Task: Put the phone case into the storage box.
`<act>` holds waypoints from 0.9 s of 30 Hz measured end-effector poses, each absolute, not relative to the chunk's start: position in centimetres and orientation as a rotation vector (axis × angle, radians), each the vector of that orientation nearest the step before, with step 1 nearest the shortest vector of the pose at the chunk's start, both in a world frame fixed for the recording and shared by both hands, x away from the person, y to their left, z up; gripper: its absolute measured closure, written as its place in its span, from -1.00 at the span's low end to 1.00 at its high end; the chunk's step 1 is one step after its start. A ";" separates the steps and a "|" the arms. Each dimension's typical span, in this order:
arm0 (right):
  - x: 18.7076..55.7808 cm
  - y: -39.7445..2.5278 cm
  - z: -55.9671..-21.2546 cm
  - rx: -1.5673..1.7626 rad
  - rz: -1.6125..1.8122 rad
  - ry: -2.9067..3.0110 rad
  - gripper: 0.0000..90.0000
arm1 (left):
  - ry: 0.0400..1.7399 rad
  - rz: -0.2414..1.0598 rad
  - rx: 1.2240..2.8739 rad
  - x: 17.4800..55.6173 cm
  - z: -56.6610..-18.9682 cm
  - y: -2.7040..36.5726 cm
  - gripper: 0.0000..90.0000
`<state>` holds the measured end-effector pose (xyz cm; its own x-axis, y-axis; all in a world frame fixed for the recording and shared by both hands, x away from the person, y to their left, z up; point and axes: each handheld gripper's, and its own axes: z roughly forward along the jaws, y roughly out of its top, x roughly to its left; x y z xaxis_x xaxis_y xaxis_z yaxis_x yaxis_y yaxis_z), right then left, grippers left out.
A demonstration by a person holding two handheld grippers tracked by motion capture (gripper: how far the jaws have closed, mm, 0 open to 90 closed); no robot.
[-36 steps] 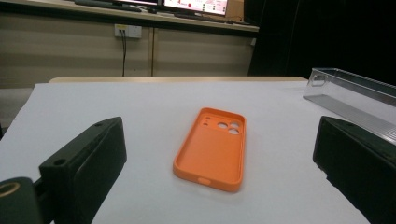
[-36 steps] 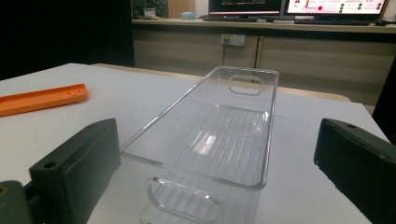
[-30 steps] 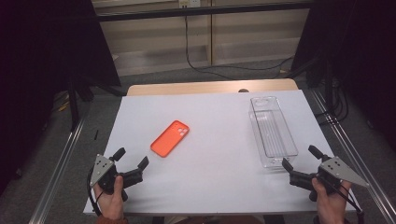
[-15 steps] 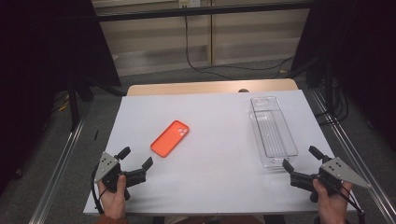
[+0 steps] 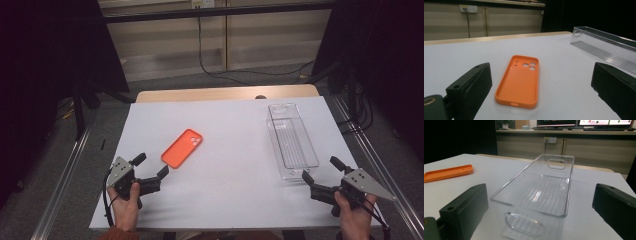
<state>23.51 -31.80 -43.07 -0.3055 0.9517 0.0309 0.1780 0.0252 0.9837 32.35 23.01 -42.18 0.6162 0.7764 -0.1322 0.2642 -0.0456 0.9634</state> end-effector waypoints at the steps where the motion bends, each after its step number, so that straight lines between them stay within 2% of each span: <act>1: 23.5 -31.8 -43.1 1.181 1.349 1.576 -1.00 | 0.877 0.517 1.623 32.5 -42.1 23.0 -0.92; 4: 23.5 -31.8 -43.1 1.184 1.348 1.576 -1.00 | 0.889 0.528 1.634 32.8 -42.1 22.8 -0.92; 11: 23.5 -31.8 -43.1 1.186 1.344 1.576 -1.00 | 0.870 0.459 1.665 33.7 -42.1 22.3 -0.91; 27: 23.5 -31.9 -43.1 1.195 1.347 1.572 -1.00 | 0.827 0.461 1.739 36.0 -41.6 21.5 -0.91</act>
